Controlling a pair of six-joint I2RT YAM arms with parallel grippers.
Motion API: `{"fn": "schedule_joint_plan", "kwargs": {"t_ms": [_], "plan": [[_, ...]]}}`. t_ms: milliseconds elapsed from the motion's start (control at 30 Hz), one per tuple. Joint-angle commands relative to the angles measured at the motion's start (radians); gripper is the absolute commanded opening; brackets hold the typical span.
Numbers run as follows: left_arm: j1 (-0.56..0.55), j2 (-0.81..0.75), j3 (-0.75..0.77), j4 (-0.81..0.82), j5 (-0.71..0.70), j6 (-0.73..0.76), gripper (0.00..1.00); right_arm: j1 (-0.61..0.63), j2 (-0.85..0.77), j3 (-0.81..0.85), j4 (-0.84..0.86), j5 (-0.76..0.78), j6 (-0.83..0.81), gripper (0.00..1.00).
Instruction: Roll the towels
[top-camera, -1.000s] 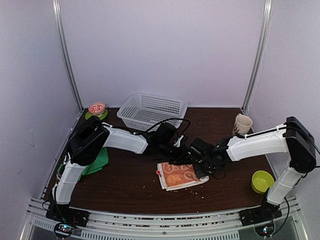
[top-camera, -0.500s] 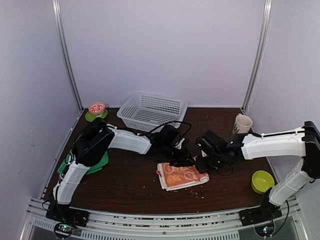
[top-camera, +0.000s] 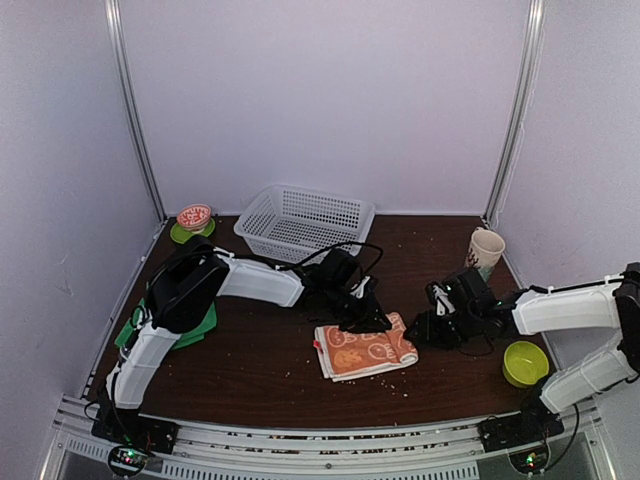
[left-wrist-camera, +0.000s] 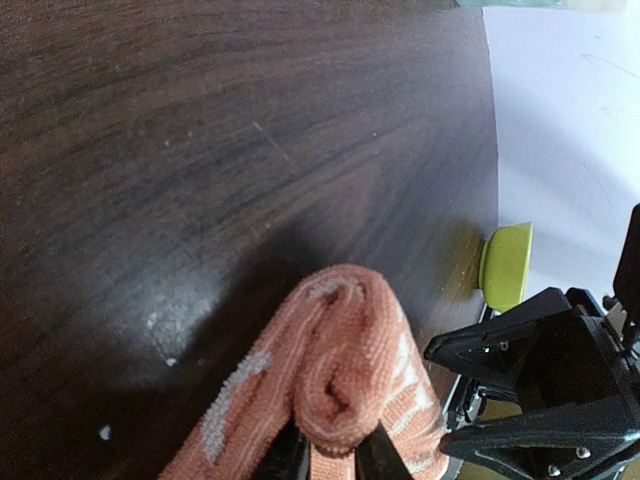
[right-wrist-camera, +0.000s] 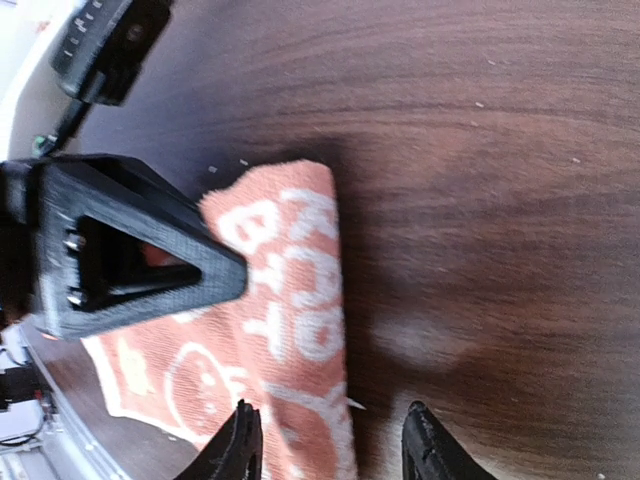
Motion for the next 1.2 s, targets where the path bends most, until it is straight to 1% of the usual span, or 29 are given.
{"fn": "schedule_joint_plan", "kwargs": {"t_ms": [0,267,433,500,633,700,767,867,1000,1067,1167], "plan": [[0.001,0.036,0.030,-0.019,-0.020,0.017,0.17,-0.034,0.027,-0.034,0.177,-0.132,0.049,0.49],[0.001,0.034,0.024,-0.024,-0.019,0.018,0.17,-0.049,0.112,-0.064,0.268,-0.189,0.070,0.46],[0.001,0.028,0.013,-0.022,-0.018,0.021,0.17,-0.054,0.138,-0.077,0.319,-0.215,0.077,0.39],[0.000,0.023,0.006,-0.021,-0.018,0.021,0.17,-0.055,0.146,-0.082,0.344,-0.229,0.080,0.34],[-0.001,0.012,-0.003,-0.021,-0.020,0.022,0.17,-0.055,0.153,-0.073,0.335,-0.238,0.062,0.17],[0.000,0.003,-0.008,-0.021,-0.017,0.022,0.17,-0.056,0.140,-0.059,0.289,-0.217,0.031,0.07],[0.000,-0.017,-0.017,-0.020,-0.016,0.026,0.17,-0.055,0.119,-0.040,0.217,-0.186,0.004,0.00],[0.000,-0.066,-0.041,-0.024,-0.016,0.036,0.19,-0.051,0.086,0.016,0.047,-0.090,-0.077,0.00],[0.000,-0.156,-0.105,-0.040,-0.029,0.059,0.26,-0.024,0.055,0.116,-0.200,0.097,-0.162,0.00],[0.000,-0.200,-0.148,-0.042,-0.037,0.066,0.27,0.006,0.066,0.169,-0.300,0.204,-0.188,0.00],[0.000,-0.267,-0.238,-0.010,-0.053,0.060,0.28,0.079,0.097,0.239,-0.404,0.351,-0.195,0.00]]}}
